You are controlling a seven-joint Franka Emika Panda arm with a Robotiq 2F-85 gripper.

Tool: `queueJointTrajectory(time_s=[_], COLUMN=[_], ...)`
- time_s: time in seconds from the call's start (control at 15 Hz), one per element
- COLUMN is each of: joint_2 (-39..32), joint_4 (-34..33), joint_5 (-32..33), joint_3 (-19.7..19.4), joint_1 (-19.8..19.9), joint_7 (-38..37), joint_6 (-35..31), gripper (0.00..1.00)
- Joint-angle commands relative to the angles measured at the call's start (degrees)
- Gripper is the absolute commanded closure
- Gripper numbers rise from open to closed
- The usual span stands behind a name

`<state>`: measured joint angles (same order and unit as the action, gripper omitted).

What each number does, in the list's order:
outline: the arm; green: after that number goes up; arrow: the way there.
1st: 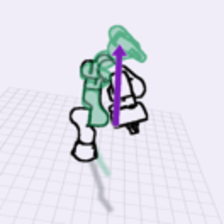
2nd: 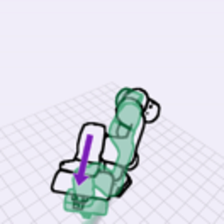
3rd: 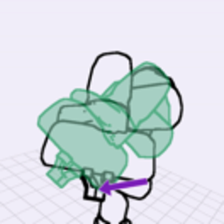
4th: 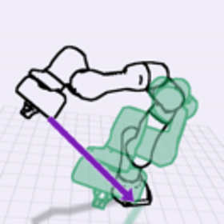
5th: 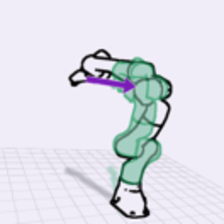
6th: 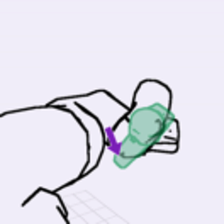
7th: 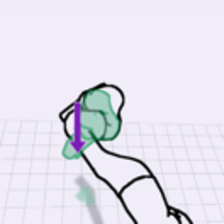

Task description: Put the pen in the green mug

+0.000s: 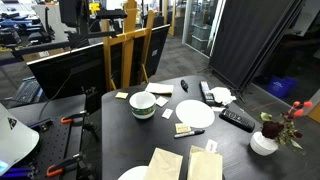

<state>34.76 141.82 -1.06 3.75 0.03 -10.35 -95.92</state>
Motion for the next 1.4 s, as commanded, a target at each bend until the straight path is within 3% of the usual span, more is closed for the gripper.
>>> queueJointTrajectory(time_s=[0.0,0.67,1.33], joint_2=[0.0,-0.2,-9.2], joint_4=[-0.1,-0.1,-1.7], joint_5=[0.0,0.4,2.2], joint_3=[0.0,0.3,-0.9], joint_1=[0.1,0.3,4.2], joint_7=[0.0,-0.6,-4.3], joint_6=[0.1,-0.8,-21.9], gripper=[0.00,0.00,0.00])
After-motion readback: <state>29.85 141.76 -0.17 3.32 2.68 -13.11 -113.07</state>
